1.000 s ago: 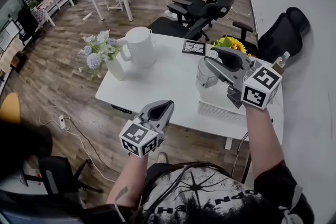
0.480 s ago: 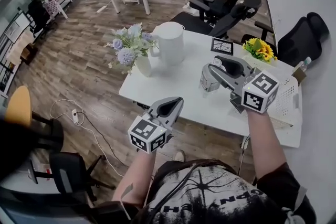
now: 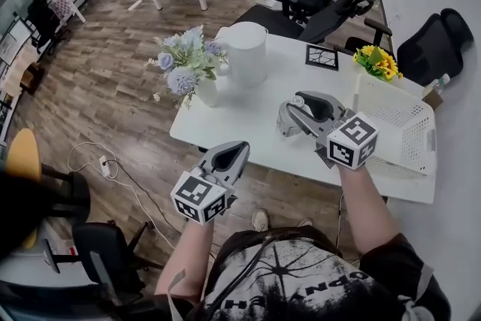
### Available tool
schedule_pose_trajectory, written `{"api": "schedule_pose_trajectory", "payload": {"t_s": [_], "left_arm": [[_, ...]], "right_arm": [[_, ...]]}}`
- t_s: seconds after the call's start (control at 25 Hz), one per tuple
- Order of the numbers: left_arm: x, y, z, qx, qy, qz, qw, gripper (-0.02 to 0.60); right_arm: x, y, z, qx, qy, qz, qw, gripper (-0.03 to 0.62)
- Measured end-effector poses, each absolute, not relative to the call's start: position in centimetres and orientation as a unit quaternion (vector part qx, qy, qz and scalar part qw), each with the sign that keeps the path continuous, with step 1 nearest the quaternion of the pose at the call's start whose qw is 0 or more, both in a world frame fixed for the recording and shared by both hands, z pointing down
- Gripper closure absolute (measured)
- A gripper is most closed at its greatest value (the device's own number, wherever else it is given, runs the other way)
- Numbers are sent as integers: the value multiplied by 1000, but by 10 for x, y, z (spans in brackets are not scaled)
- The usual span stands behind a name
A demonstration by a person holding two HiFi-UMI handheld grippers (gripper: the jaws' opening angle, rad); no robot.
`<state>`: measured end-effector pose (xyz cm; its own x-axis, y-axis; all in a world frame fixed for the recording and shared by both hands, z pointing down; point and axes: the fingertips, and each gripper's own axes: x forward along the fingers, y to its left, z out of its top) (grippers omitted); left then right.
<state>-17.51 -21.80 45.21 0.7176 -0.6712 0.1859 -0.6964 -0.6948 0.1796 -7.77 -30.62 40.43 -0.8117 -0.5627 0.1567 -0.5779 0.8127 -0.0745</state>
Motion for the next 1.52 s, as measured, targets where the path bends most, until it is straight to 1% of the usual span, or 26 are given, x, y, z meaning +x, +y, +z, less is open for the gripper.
{"api": "schedule_pose_trajectory", "payload": {"t_s": [0.6,1.2,1.52], "left_arm": [[-200,-235,485,914,-368,80,149,571],[-204,-240,498,914,-360,81,166,571],[-204,-237,501,914,-361,79,170,571]], "right_arm": [[-105,-324,482,305,-944,75,101,439],[-110,-322,506,307,-942,72,116,439],[-109,-321,508,313,-941,81,97,439]]}}
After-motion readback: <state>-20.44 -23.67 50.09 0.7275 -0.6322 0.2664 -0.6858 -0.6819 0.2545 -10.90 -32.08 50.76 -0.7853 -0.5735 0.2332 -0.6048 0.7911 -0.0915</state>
